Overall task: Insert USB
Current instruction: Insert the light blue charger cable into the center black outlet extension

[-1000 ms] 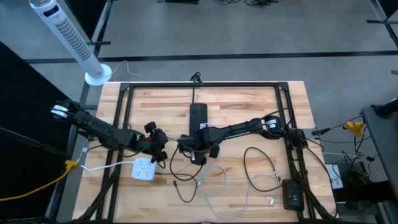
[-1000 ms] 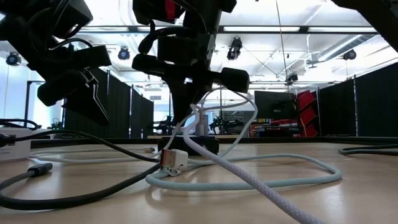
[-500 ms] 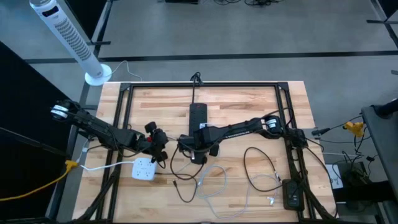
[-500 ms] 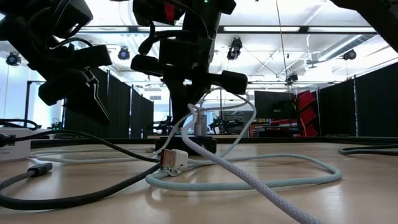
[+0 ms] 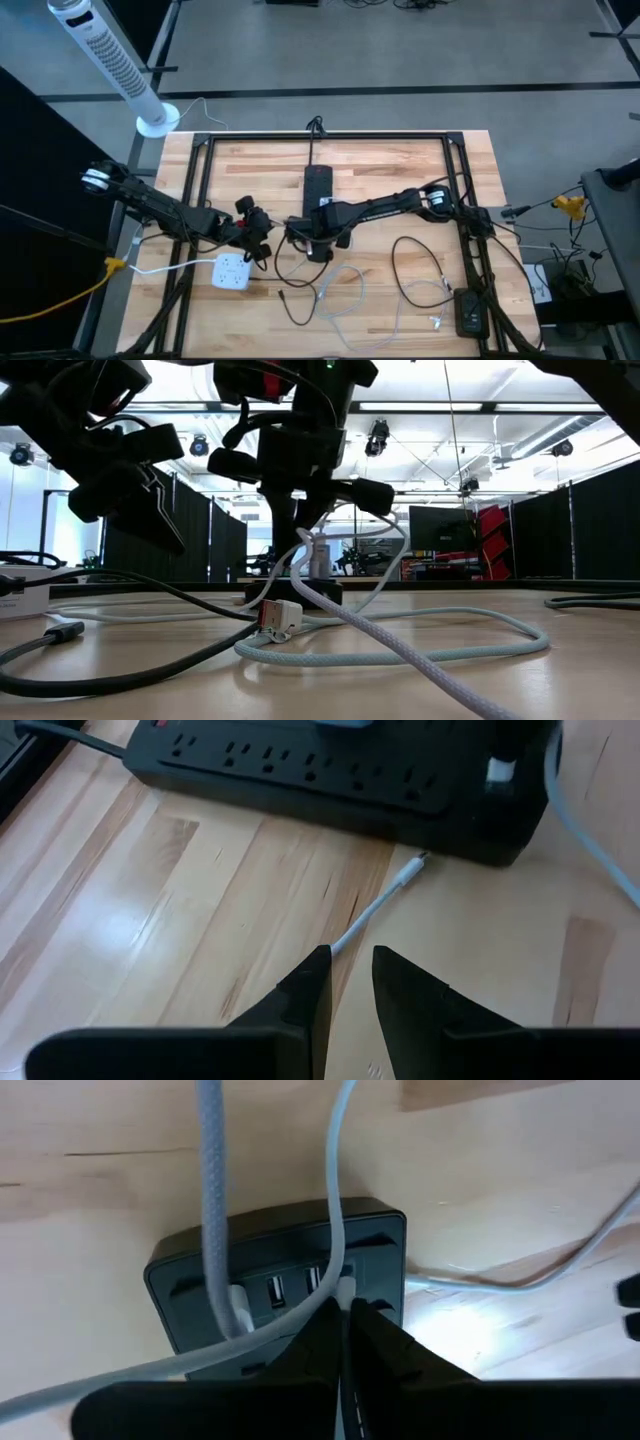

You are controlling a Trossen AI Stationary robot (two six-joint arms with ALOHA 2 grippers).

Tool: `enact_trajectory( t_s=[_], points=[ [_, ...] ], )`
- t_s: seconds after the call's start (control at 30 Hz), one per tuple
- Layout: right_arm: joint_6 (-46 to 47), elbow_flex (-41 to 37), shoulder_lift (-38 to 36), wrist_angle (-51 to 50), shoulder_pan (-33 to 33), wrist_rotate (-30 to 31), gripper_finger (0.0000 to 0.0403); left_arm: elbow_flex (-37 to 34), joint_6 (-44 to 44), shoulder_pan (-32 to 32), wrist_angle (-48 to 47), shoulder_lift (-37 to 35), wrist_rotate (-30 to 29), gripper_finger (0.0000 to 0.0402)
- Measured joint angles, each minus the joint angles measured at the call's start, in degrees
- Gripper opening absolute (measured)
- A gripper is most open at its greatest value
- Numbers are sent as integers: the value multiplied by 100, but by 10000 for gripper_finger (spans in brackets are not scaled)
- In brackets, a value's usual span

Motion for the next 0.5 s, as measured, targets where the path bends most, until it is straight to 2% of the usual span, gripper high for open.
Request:
enact_trajectory(
  t_s=[0.33,0.5],
  points=[
    [12,-9,81,682,-58,-51,0,-9,48,2,197,65,34,64],
    [81,14,79,664,-78,-69,0,-294,44,2,497,244,487,57]
  ],
)
